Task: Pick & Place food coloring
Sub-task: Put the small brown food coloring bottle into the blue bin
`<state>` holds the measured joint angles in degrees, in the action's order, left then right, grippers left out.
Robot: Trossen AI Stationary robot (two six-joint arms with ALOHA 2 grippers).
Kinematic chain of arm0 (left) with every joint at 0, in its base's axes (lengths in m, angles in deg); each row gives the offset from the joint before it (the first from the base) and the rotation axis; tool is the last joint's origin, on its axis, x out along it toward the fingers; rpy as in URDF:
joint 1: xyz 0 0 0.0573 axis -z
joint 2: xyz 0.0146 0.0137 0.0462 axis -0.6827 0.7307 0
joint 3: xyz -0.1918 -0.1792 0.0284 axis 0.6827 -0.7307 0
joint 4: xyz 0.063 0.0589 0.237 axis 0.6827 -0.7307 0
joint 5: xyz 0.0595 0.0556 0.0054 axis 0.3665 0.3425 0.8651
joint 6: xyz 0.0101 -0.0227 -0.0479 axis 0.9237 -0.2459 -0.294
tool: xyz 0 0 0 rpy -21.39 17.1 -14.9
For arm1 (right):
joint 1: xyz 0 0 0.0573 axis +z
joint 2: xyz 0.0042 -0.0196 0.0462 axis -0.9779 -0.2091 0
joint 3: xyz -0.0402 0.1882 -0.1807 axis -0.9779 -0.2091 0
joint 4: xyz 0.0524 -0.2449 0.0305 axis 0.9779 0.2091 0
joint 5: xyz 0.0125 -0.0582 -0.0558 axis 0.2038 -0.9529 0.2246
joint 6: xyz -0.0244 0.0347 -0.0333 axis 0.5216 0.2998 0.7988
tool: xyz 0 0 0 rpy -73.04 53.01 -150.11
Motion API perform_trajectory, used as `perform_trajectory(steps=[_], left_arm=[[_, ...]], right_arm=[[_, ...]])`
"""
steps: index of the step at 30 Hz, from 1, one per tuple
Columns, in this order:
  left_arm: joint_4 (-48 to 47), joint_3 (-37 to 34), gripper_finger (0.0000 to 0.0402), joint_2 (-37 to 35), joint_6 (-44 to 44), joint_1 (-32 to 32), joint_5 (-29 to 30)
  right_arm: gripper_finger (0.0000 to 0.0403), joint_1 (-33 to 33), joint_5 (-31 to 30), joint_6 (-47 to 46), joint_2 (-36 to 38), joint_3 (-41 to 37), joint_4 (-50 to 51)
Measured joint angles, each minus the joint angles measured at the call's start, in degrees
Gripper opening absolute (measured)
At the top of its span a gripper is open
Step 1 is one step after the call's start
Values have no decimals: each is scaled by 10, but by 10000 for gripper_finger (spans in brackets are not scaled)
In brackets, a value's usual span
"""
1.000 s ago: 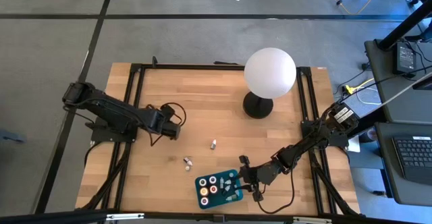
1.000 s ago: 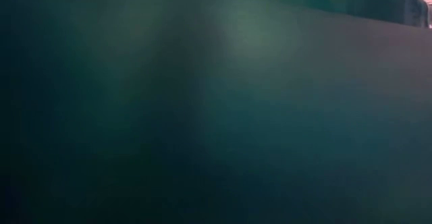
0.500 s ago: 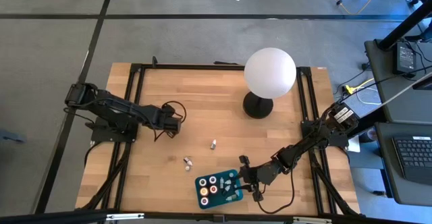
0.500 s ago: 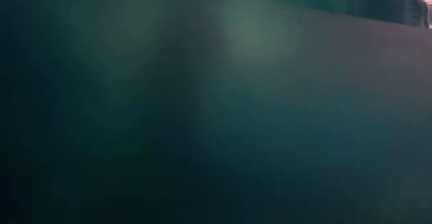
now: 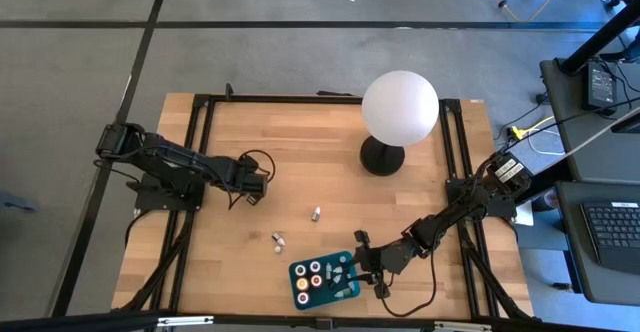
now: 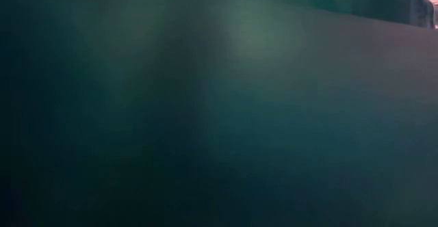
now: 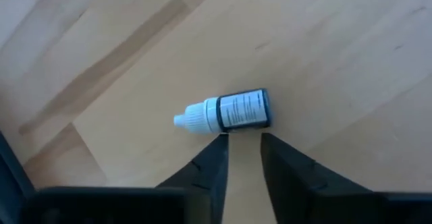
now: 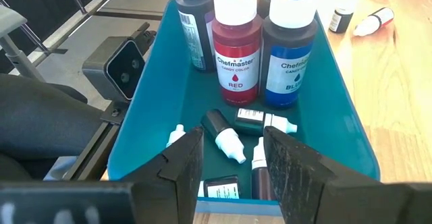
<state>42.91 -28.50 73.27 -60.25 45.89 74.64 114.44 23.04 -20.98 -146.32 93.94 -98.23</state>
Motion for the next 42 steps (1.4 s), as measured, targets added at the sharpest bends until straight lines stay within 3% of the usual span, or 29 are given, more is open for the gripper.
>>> perform_trajectory(steps=[8,14,17,26,33,38,42], left_arm=[[0,0,44,0,0,0,-5],[0,0,38,-2,29,6,-102],[-1,1,38,-2,38,16,-121],[-51,31,46,-34,58,34,-87],[-48,37,119,-41,68,23,-26],[-47,37,204,-41,69,10,-28],[-38,37,247,-41,60,10,-42]], right_arm=[[159,0,0,0,0,0,0],[160,0,0,0,0,0,0],[160,0,0,0,0,0,0],[161,0,0,0,0,0,2],[160,0,0,16,0,0,3],[160,0,1,16,0,0,3],[159,0,1,16,0,0,3]])
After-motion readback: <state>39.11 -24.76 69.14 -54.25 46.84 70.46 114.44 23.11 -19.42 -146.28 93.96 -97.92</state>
